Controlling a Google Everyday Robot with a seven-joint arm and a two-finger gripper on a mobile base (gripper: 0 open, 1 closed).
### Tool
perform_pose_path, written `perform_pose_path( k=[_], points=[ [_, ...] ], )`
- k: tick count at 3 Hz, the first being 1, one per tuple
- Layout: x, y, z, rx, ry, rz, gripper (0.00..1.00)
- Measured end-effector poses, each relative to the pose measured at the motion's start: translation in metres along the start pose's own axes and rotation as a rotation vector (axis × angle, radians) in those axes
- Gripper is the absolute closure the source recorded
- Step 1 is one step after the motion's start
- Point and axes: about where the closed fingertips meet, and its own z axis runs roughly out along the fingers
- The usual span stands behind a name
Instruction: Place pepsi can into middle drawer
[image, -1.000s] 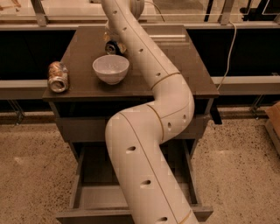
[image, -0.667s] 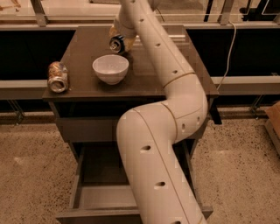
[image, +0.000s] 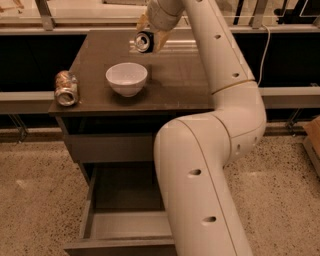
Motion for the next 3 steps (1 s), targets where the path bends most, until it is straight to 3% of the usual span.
perform_pose_path(
  k=[1, 3],
  points=[
    [0.003, 0.024, -0.046, -0.002, -0.049, 0.114, 1.00],
    [0.026, 0.062, -0.136, 0.079, -0.092, 0.380, 1.00]
  ],
)
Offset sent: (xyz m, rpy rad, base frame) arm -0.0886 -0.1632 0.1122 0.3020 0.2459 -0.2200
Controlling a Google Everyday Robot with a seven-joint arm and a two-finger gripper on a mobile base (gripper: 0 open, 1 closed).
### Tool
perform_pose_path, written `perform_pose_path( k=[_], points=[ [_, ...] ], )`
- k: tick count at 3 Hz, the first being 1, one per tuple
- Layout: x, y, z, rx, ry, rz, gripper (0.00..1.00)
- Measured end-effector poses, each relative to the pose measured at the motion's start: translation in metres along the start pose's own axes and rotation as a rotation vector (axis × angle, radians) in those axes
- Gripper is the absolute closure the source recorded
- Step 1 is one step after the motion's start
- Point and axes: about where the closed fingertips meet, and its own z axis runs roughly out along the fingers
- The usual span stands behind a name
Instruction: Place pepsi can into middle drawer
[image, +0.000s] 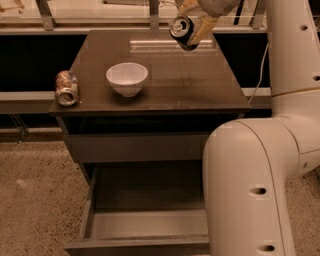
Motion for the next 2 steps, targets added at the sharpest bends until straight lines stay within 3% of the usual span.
perform_pose_path(
  k=[1, 2],
  points=[
    [0.0010, -0.0039, 0.0046, 0.017, -0.004, 0.010, 1.00],
    [0.0012, -0.0072, 0.0051, 0.045, -0.029, 0.059, 1.00]
  ],
)
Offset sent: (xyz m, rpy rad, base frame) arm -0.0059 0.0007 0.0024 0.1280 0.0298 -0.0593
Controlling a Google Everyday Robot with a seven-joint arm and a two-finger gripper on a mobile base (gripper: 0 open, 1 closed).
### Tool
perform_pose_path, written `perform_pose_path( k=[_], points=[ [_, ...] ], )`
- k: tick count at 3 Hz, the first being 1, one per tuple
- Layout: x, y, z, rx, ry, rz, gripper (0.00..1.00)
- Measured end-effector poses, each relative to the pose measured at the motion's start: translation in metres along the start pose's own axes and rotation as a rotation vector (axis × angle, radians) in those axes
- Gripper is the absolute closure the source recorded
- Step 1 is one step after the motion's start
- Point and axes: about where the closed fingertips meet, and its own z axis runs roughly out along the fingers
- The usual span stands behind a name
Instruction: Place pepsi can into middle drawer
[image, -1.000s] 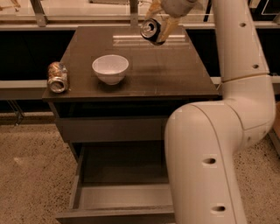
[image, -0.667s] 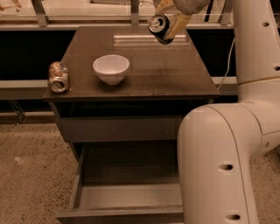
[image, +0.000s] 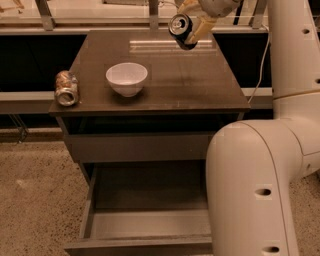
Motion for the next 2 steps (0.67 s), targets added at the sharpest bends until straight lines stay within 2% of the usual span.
perform_pose_path(
  k=[1, 2],
  points=[
    [-0.020, 0.004, -0.017, -0.005, -0.066, 0.113, 1.00],
    [-0.053, 0.018, -0.037, -0.069, -0.111, 0.272, 1.00]
  ],
)
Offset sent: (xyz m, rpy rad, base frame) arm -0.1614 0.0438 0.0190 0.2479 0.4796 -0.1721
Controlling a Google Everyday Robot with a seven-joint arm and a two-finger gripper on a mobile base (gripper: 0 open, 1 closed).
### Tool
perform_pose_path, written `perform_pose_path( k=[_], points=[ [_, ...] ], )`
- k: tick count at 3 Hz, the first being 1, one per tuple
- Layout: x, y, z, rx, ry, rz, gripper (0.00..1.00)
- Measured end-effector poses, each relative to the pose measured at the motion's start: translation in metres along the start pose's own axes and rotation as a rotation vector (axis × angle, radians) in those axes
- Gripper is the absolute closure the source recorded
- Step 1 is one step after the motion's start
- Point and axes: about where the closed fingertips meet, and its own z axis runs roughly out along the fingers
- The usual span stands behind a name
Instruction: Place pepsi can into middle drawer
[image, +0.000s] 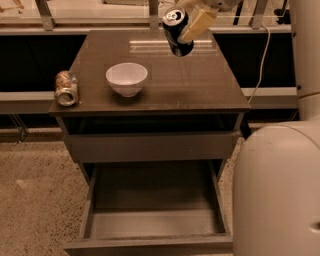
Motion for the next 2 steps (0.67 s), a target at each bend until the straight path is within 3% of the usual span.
perform_pose_path(
  k=[1, 2],
  points=[
    [-0.054, 0.023, -0.066, 0.079, -0.105, 0.210, 1.00],
    [-0.136, 0.044, -0.134, 0.210, -0.235, 0.246, 1.00]
  ],
)
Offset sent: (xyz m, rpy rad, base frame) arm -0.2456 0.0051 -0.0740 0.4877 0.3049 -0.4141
